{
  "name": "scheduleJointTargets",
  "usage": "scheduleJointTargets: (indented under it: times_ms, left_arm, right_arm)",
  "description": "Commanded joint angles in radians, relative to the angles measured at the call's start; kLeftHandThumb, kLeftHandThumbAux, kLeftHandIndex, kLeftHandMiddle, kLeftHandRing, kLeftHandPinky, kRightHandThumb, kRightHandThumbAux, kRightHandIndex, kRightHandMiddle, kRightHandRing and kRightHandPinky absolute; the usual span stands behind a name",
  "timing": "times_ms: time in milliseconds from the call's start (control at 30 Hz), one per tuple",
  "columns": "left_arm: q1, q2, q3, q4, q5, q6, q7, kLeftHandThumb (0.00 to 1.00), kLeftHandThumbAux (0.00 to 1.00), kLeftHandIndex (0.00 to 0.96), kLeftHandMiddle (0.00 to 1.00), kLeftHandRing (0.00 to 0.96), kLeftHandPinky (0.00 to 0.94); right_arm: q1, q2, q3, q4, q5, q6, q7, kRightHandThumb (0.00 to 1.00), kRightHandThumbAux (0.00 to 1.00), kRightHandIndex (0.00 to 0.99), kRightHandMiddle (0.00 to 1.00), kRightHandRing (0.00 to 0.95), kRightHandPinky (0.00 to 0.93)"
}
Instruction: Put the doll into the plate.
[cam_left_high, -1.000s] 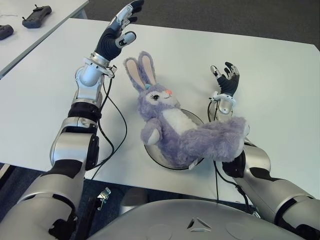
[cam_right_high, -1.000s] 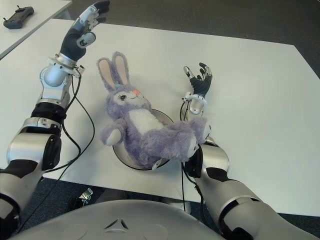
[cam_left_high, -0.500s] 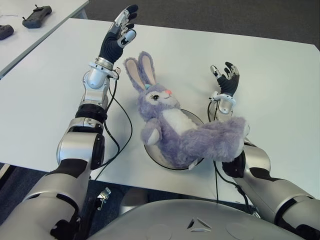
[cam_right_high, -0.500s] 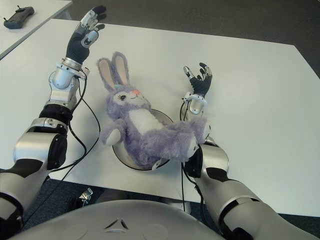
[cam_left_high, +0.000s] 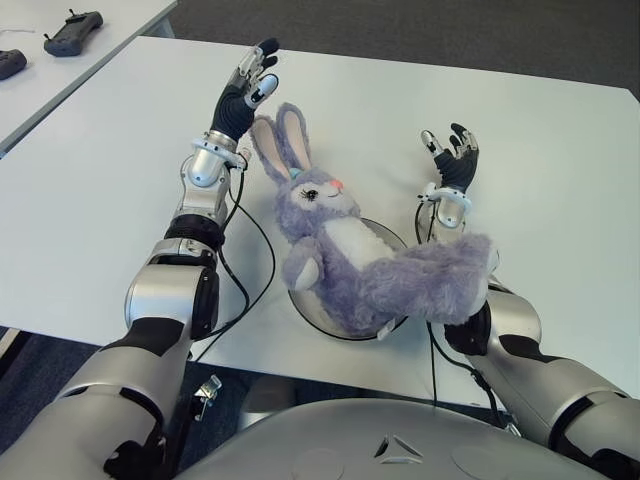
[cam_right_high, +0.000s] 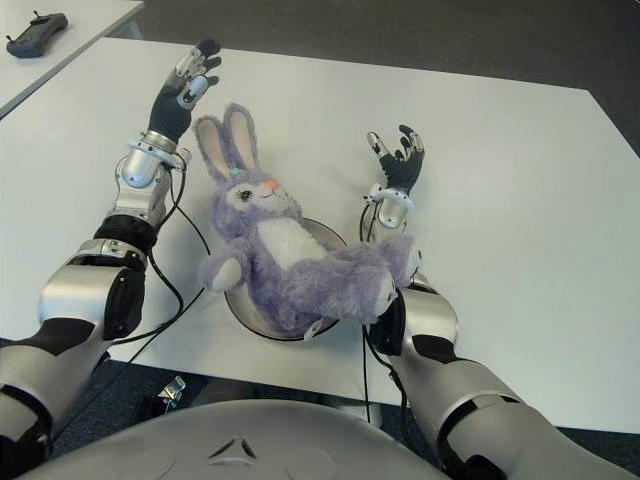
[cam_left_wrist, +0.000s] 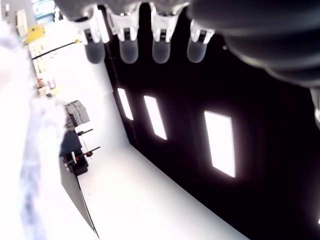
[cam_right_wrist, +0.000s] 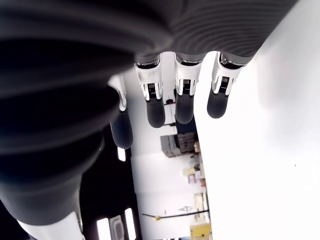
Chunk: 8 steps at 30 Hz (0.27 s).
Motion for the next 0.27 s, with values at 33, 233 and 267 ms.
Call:
scheduleJointTargets:
  times_ms: [33,233,267]
  left_arm:
    - [0.016,-0.038,0.027,0.063,-0.026,0.049,0.032,0.000,0.314,0.000,0.000,0.000,0.000]
    - [0.018,-0.042,0.045,0.077,-0.037,0.072,0.048,0.000,0.300,0.000,0.000,0.000,0.000]
    - [0.018,-0.042,0.049,0.078,-0.039,0.074,0.050,0.000,0.295,0.000,0.000,0.000,0.000]
  right_arm:
    - [0.292,0.074,-0.028,0.165,0.038,0.126,0.005,0.046,0.770,0.220,0.143,0.096,0.096]
    - [0.292,0.071,-0.027,0.165,0.037,0.133,0.004,0.041,0.774,0.216,0.139,0.091,0.085]
    - [0.292,0.070,-0.026,0.165,0.036,0.133,0.004,0.039,0.774,0.217,0.139,0.092,0.088]
